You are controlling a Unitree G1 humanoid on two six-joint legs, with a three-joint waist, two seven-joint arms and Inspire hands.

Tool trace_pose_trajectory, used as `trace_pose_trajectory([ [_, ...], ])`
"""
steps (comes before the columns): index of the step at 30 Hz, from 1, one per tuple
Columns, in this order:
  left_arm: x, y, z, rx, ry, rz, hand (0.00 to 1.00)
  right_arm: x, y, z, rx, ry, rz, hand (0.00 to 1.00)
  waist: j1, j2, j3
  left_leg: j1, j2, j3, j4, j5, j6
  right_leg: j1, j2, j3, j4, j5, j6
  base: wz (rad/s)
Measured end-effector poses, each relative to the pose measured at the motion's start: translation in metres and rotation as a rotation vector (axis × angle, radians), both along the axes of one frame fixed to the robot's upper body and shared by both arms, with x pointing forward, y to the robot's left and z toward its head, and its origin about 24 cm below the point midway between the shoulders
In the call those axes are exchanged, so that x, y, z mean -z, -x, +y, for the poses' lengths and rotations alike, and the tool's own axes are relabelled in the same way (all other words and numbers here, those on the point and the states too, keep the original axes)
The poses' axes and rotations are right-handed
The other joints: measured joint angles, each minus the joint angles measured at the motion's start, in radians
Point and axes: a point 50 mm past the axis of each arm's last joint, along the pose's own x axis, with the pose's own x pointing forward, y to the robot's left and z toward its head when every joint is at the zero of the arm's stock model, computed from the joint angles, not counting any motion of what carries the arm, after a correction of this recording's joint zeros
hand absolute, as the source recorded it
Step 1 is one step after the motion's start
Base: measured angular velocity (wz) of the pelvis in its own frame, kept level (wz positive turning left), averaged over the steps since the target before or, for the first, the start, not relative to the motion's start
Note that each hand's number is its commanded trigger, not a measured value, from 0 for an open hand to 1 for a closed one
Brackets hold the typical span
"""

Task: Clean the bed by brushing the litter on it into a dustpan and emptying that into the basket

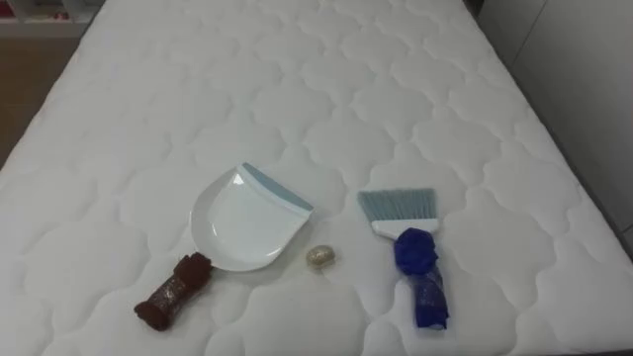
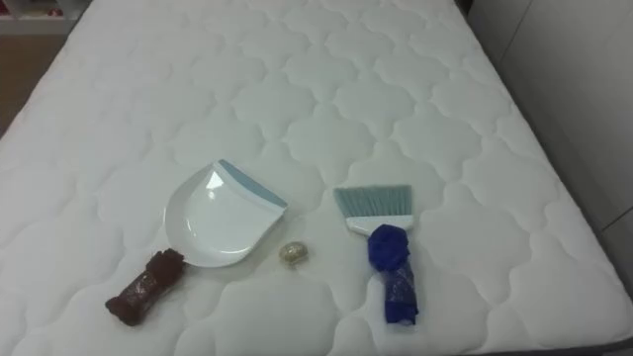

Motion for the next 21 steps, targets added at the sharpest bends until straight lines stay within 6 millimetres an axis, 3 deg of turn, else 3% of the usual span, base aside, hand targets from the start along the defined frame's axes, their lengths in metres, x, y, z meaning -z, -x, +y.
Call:
trace_pose_trajectory([
  [16,-0.0003,-0.0002,0.0005,-0.031,0.004,-0.019,0.0,-0.0009,-0.0055,0.0003,0.03,0.008,-0.05,0.0,-0.001,-0.007,-0.0025,0.0,0.0,0.0,0.0,0.0,0.0,0.0,0.0,0.0,-0.001,0.0,0.0,0.0],
  [21,-0.0041,-0.0087,0.0052,-0.055,-0.023,-0.094,0.0,-0.0014,-0.0062,0.0001,0.077,0.005,-0.082,0.0,0.0,-0.009,-0.0015,0.001,0.0,-0.001,0.001,0.0,0.0,0.003,0.0,-0.001,-0.005,0.0,0.0,0.0],
])
